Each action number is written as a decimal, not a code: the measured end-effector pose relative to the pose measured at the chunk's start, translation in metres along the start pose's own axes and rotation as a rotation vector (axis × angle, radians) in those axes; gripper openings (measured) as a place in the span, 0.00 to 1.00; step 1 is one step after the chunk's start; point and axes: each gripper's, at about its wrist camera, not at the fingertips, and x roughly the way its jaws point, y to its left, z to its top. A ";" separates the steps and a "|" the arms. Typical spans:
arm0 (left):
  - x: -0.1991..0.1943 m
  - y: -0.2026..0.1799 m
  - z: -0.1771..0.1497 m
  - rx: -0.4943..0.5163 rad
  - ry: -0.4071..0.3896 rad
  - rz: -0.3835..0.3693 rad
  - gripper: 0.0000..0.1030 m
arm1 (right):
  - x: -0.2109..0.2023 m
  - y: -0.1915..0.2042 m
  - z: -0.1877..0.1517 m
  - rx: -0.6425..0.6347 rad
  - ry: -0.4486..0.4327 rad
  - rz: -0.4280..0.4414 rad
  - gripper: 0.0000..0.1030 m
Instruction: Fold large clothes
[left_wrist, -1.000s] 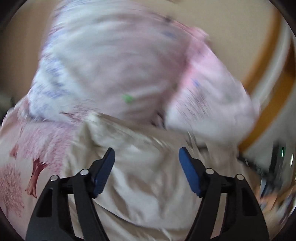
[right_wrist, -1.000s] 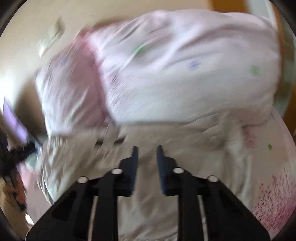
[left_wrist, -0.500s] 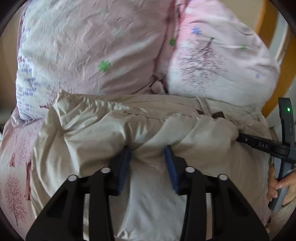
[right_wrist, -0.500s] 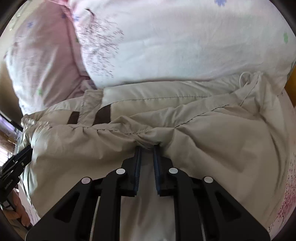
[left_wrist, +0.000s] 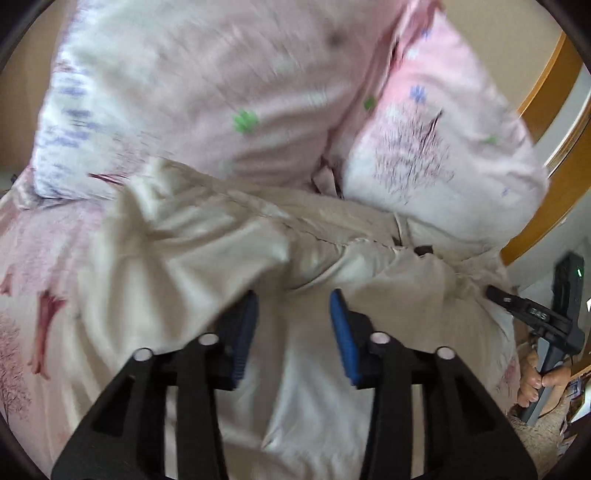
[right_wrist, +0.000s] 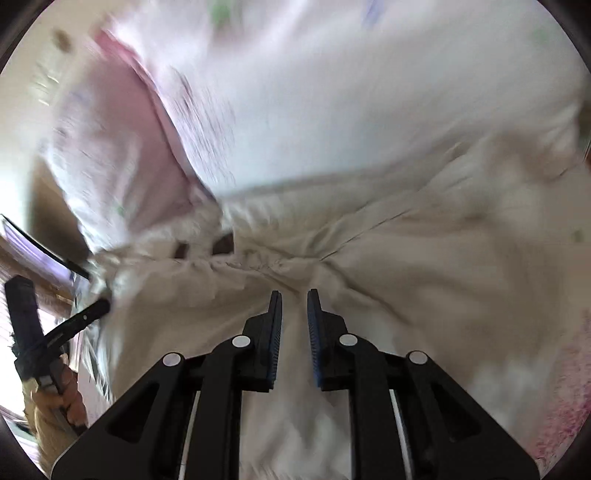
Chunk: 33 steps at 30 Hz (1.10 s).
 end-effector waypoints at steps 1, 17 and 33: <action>-0.009 0.005 -0.002 0.000 -0.024 0.007 0.45 | -0.011 -0.006 -0.003 -0.001 -0.041 -0.026 0.16; 0.005 0.070 -0.018 -0.121 -0.004 0.149 0.33 | 0.029 -0.123 -0.035 0.332 0.070 -0.104 0.04; -0.045 0.091 -0.057 -0.189 -0.072 0.050 0.52 | -0.021 -0.099 -0.071 0.288 -0.011 -0.121 0.38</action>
